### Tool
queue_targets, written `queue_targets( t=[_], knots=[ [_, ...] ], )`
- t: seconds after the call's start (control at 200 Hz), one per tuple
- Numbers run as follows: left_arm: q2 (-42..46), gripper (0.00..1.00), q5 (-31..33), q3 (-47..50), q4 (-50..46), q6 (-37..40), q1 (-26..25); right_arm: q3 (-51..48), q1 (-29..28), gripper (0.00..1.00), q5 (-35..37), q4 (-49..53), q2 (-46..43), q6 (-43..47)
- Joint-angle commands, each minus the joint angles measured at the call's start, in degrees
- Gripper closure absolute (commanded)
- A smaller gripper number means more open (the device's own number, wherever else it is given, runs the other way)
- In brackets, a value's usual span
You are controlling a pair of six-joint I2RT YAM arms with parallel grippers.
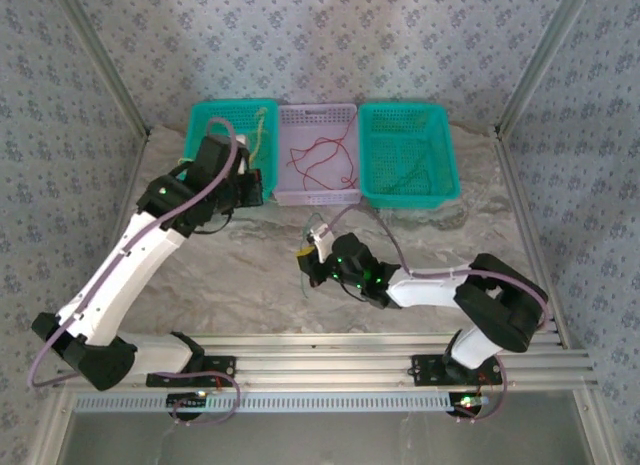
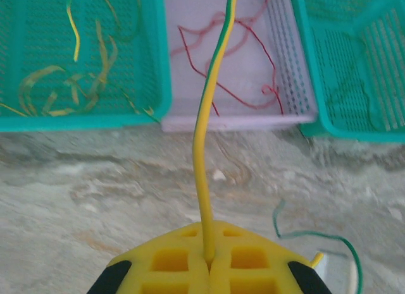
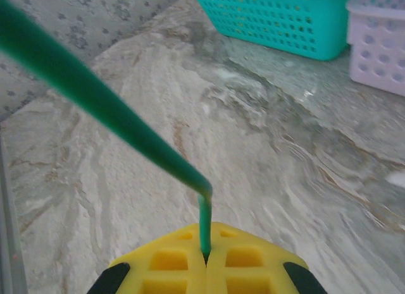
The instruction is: Untangle the cables
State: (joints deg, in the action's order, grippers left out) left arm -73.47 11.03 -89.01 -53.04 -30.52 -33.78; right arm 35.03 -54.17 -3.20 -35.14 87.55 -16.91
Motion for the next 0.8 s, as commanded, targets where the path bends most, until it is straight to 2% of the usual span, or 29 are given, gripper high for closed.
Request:
queue_targets(
  t=[0.0,0.235,0.345,0.495,0.54,0.68,0.794],
  knots=[
    [1.58,1.0,3.01,-2.36,-2.22,3.63,3.48,-3.69,1.94,1.0,3.53,1.54,-4.93,-1.17],
    [-2.18,1.0,2.01,-2.27,-0.29,6.5,9.38,-8.9,6.72,1.0,5.7,8.36,-19.48,-1.08],
    [-5.16,1.0,-3.8,-1.37,2.15,6.31,13.11,-9.11,7.93,1.0,6.62,13.36,-26.84,0.3],
    [-9.64,1.0,-5.74,-0.7,8.07,9.66,15.52,-8.62,8.78,1.0,7.51,19.89,-36.24,1.51],
    [-11.48,1.0,-8.19,-1.46,9.03,9.78,16.57,-8.25,8.82,1.0,7.95,22.06,-38.58,1.87],
    [-16.14,1.0,-13.71,-2.77,13.26,10.15,18.72,-7.13,8.83,1.0,8.85,27.66,-44.22,2.64],
    [-20.15,1.0,-14.64,-5.35,13.8,11.32,20.06,-6.81,9.08,1.0,10.03,31.0,-47.88,3.43]
  ],
)
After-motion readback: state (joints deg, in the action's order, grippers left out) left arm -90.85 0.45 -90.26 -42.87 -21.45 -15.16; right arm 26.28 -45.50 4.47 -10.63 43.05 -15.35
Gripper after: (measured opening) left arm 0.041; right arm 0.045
